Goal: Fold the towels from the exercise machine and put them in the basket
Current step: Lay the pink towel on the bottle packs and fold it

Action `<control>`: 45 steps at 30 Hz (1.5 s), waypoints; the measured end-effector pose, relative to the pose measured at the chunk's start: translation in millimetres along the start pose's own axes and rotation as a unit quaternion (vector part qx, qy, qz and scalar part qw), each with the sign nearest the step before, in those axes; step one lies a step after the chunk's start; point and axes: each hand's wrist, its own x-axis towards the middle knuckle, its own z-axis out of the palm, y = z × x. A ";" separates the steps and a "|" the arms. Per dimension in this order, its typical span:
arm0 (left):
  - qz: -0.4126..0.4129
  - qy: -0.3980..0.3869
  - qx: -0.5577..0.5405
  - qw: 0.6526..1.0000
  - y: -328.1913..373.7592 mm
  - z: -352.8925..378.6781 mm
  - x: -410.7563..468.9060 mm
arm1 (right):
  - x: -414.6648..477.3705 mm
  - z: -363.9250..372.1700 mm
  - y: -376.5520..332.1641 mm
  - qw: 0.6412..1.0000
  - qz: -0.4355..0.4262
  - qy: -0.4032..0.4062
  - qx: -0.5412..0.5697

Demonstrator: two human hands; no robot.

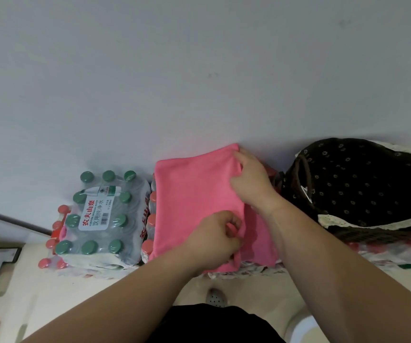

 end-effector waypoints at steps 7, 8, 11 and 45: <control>-0.009 -0.085 0.049 0.995 20.2 29.7 17.3 | -8.1 -11.3 23.5 0.963 0.079 -0.054 -0.250; -0.008 -0.083 0.059 0.995 18.0 28.7 17.6 | -9.9 -7.6 24.8 0.950 0.097 -0.073 -0.288; 0.007 -0.034 0.059 0.998 5.7 14.4 8.6 | -16.7 4.5 22.0 0.935 0.082 -0.068 -0.339; -0.131 0.267 0.020 0.955 -107.7 -41.3 -83.8 | -12.7 108.6 -43.7 0.920 -0.131 -0.119 -0.349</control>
